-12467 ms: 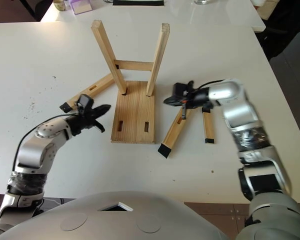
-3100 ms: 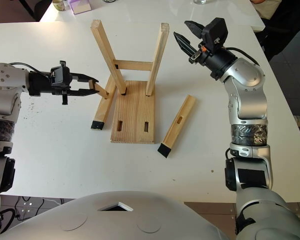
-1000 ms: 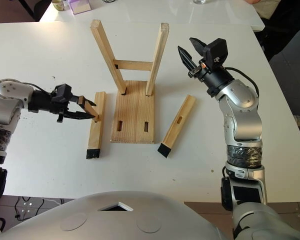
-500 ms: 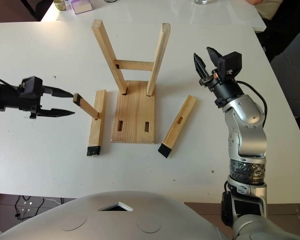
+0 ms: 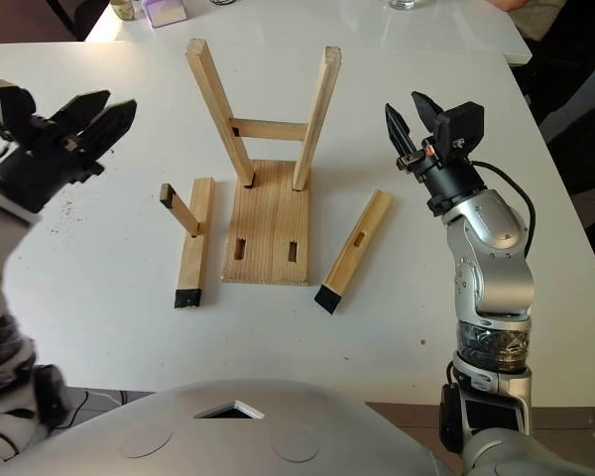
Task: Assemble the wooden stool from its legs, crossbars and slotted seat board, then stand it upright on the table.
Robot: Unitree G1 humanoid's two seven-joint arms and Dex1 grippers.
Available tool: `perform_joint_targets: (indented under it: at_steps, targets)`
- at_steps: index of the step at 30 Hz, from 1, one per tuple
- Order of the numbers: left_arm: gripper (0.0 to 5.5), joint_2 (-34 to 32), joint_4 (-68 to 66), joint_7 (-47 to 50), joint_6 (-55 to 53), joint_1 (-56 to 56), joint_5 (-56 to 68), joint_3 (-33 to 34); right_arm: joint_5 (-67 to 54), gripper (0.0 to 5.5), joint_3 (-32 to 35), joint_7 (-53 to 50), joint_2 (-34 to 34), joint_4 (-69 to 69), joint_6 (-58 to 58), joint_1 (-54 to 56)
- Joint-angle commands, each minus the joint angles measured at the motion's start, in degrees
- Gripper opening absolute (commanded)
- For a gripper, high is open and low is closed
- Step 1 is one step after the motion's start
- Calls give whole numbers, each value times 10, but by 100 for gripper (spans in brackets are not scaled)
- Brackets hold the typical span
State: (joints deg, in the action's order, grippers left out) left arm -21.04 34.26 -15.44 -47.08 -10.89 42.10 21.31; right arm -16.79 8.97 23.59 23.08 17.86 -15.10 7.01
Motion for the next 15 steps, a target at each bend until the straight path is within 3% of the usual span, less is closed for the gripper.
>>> perform_joint_targets:
  at_steps: [1, 5, 15]
  targets:
    - [268, 111, 57, 156, 13, 0, -77, -103, 0, 196, -20, 10, 0, -25, -13, 43]
    - [268, 138, 67, 199, 33, 15, -133, -151, 8, 196, -32, 11, -4, -43, -6, 55]
    - [268, 142, 67, 222, 56, -23, -132, -91, 18, 196, -32, -6, -20, -48, 7, 48]
